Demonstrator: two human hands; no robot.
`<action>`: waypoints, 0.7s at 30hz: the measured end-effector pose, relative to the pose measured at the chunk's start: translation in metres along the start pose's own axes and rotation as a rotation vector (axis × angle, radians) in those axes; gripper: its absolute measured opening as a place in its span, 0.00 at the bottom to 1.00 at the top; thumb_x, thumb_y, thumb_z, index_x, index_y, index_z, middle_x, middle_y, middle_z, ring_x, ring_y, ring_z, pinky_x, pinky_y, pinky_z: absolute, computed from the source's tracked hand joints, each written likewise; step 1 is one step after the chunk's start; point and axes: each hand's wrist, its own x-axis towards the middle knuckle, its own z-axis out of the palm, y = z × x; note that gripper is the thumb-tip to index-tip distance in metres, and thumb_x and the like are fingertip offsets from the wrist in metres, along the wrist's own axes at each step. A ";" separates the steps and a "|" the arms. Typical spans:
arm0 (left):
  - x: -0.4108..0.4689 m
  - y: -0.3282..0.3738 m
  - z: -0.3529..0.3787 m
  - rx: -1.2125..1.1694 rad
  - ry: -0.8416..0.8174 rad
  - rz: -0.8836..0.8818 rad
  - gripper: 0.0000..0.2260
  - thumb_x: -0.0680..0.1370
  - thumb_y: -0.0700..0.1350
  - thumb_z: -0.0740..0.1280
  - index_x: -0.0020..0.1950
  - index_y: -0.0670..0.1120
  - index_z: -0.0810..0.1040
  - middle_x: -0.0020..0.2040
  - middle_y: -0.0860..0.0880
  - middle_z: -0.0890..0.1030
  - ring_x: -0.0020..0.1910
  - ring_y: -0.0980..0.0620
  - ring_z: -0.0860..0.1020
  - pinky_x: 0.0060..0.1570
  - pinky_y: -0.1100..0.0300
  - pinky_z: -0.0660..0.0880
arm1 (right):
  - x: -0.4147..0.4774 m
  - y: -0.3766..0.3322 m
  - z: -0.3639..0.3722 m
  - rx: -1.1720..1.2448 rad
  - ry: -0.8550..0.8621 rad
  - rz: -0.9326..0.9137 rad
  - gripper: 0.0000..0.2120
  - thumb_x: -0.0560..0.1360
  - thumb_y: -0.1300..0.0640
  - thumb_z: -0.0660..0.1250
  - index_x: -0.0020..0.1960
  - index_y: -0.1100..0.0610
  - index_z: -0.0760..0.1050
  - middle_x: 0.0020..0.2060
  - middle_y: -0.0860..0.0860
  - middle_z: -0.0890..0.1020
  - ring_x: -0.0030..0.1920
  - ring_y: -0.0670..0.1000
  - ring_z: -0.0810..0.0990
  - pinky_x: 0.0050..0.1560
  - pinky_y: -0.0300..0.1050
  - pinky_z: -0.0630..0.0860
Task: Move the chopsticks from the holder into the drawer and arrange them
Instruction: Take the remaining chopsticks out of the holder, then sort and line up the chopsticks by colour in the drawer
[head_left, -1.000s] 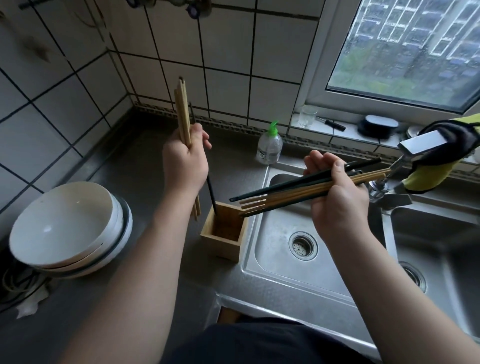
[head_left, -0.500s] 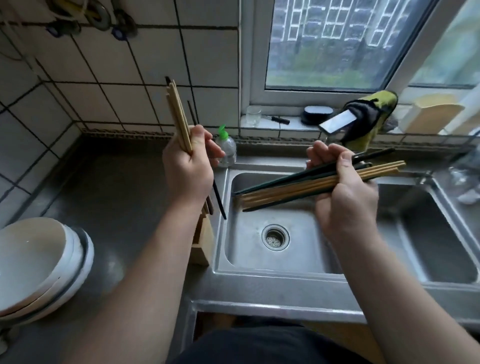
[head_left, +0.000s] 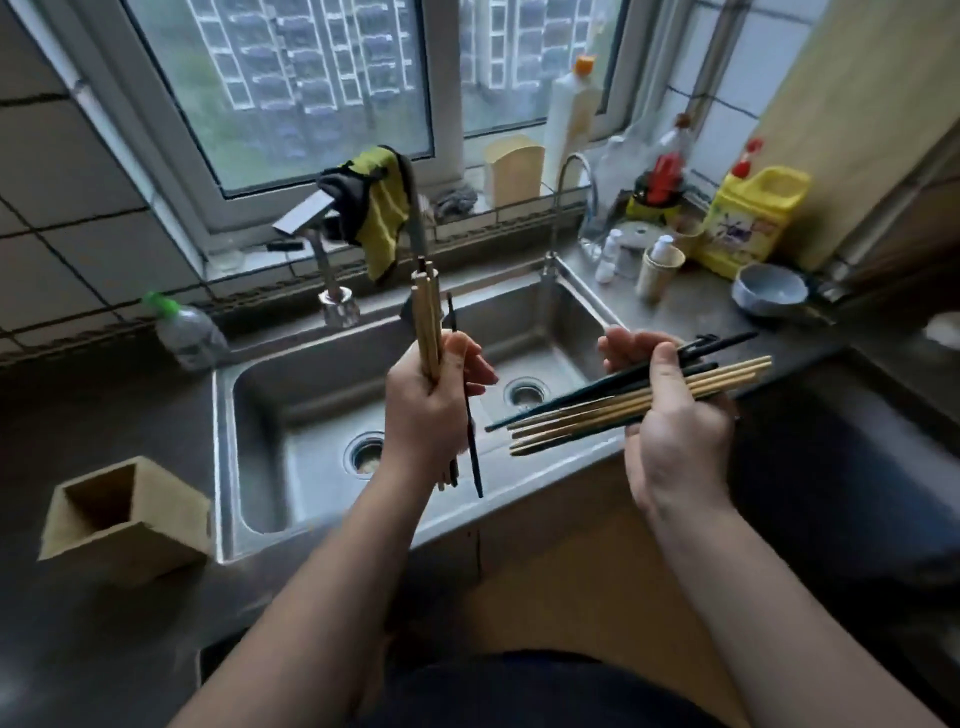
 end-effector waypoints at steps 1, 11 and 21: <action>-0.013 -0.001 0.023 -0.008 -0.044 -0.016 0.09 0.83 0.43 0.60 0.46 0.46 0.77 0.35 0.46 0.82 0.36 0.46 0.83 0.38 0.56 0.80 | -0.001 -0.008 -0.024 -0.004 0.036 -0.021 0.13 0.81 0.61 0.58 0.43 0.57 0.79 0.42 0.55 0.86 0.47 0.54 0.85 0.52 0.44 0.79; -0.154 0.001 0.227 0.042 -0.501 -0.029 0.17 0.82 0.54 0.59 0.42 0.46 0.79 0.35 0.52 0.82 0.35 0.54 0.81 0.38 0.55 0.78 | -0.030 -0.089 -0.265 -0.122 0.372 -0.204 0.14 0.81 0.62 0.56 0.44 0.57 0.78 0.45 0.58 0.85 0.48 0.55 0.84 0.54 0.45 0.78; -0.259 0.029 0.402 -0.103 -0.961 -0.195 0.10 0.82 0.51 0.62 0.43 0.55 0.79 0.41 0.50 0.82 0.43 0.50 0.82 0.46 0.49 0.81 | -0.074 -0.160 -0.442 -0.222 0.779 -0.352 0.11 0.78 0.54 0.59 0.46 0.54 0.80 0.46 0.55 0.86 0.51 0.55 0.84 0.55 0.47 0.79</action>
